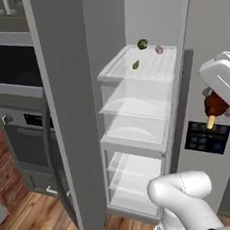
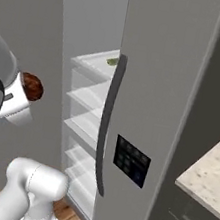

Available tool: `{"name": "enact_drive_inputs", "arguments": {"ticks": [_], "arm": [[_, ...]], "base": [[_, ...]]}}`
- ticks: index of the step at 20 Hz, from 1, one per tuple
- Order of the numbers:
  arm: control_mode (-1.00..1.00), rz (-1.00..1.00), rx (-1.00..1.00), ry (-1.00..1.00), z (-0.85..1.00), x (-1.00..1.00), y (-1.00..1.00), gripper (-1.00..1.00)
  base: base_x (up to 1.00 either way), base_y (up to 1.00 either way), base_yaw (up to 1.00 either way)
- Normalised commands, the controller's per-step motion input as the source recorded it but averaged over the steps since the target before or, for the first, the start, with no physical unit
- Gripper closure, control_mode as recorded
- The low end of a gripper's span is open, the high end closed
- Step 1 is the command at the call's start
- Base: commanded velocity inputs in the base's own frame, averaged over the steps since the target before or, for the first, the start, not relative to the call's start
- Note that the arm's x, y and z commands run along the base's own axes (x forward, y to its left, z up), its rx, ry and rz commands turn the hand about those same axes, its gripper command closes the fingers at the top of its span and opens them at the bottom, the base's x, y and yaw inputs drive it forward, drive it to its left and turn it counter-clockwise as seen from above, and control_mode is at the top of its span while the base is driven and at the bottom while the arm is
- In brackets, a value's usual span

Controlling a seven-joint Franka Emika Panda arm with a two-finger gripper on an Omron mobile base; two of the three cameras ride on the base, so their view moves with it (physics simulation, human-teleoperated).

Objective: Transport the steak and lemon wedge to the fridge. Place the steak on the rack containing meat and place the lemon wedge on the rack containing the vegetable, ensuring meats and vegetables are on different racks.

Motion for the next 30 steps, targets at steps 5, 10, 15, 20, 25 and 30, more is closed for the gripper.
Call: {"name": "enact_drive_inputs", "arguments": {"ticks": [5,10,15,20,25,30], "arm": [[1.0,0.0,0.0,0.0,0.0,0.0,0.0,1.0],[1.0,0.0,0.0,0.0,0.0,0.0,0.0,1.0],[1.0,0.0,0.0,0.0,0.0,0.0,0.0,1.0],[1.0,0.0,0.0,0.0,0.0,0.0,0.0,1.0],[1.0,0.0,0.0,0.0,0.0,0.0,0.0,1.0],[1.0,0.0,0.0,0.0,0.0,0.0,0.0,1.0]], "base": [[1.0,0.67,-0.07],[1.0,0.16,-0.09],[0.92,-0.16,-0.2],[0.3,-0.17,-0.41],[-0.02,-0.05,-0.26],[0.03,-0.01,-0.16]]}}
